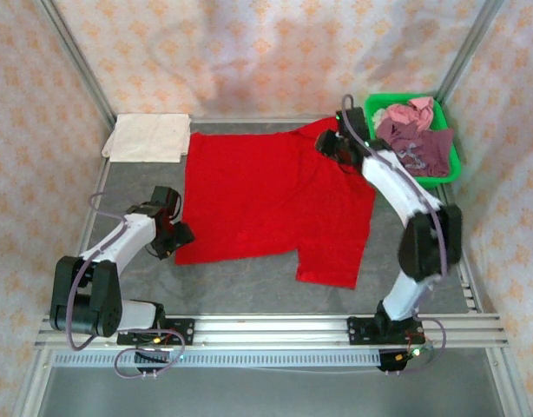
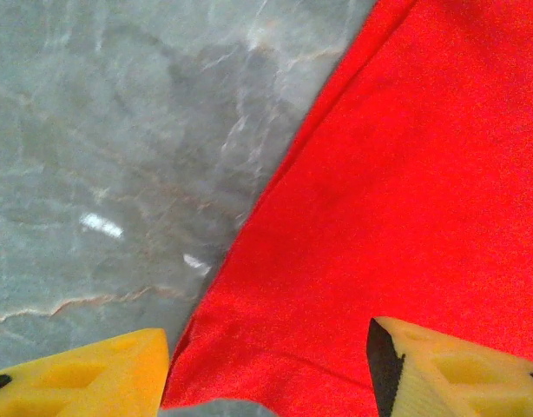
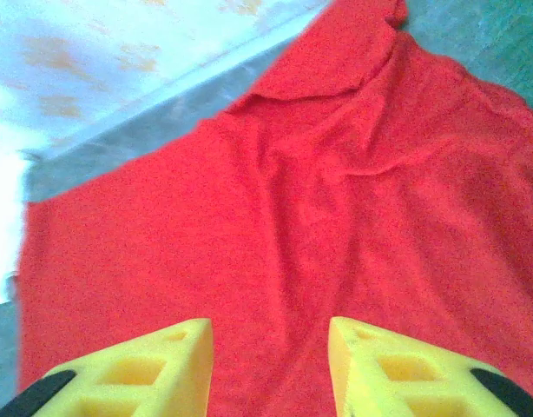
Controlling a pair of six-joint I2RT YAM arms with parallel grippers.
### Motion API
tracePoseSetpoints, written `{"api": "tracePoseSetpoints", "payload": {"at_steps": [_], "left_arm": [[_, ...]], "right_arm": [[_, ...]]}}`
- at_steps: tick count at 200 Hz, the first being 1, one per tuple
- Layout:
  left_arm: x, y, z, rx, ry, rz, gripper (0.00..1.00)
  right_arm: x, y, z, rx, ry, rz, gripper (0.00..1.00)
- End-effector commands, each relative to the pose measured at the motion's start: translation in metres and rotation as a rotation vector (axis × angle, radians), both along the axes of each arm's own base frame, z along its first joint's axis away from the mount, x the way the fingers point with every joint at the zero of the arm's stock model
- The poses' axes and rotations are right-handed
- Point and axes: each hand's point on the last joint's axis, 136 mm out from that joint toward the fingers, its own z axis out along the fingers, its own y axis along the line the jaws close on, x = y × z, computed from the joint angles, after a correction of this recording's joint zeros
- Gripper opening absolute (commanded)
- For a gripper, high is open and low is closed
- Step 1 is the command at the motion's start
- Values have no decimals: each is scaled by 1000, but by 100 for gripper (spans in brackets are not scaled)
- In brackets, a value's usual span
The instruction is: Fold and stack the t-shirts
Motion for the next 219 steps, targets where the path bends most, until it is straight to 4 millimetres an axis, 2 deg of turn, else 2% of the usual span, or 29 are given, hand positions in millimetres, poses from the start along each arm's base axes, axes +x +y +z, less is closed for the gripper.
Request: {"api": "tracePoseSetpoints", "payload": {"at_steps": [1, 19, 44, 71, 96, 109, 129, 145, 150, 161, 172, 177, 195, 219], "left_arm": [[-23, 9, -3, 40, 55, 34, 60], [-25, 4, -9, 15, 50, 20, 57], [-27, -2, -13, 8, 60, 8, 55], [-32, 3, -20, 41, 62, 9, 52], [-36, 1, -28, 27, 80, 10, 46], [-39, 3, -32, 39, 87, 4, 40], [-35, 7, -29, 65, 80, -8, 22], [-27, 6, -24, 64, 52, -12, 18], [-25, 7, -22, 68, 45, -13, 18], [-20, 7, -20, 72, 33, -21, 7], [-16, 7, -18, 74, 28, -27, 2], [-14, 6, -17, 71, 23, -29, 2], [-8, 3, -14, 57, 7, -31, 0], [-6, 2, -11, 51, -16, -30, 0]], "right_arm": [[-24, 2, -14, 26, -119, 65, 41], [-53, -4, -32, 16, -124, 63, 42], [-77, -7, -55, -2, -74, 74, 42], [-85, -6, -70, -15, -15, 84, 42], [-86, -7, -71, -11, -8, 80, 42], [-88, -8, -71, -15, -6, 76, 42], [-96, -14, -71, -24, 0, 58, 42], [-108, -20, -74, -36, 28, 45, 42], [-114, -23, -77, -41, 45, 38, 43], [-127, -31, -83, -49, 82, 11, 42], [-142, -40, -94, -56, 135, -32, 42], [-149, -45, -92, -51, 139, -55, 43], [-186, -64, -110, -55, 276, -157, 42], [-244, -66, -136, -41, 474, -198, 42]]}}
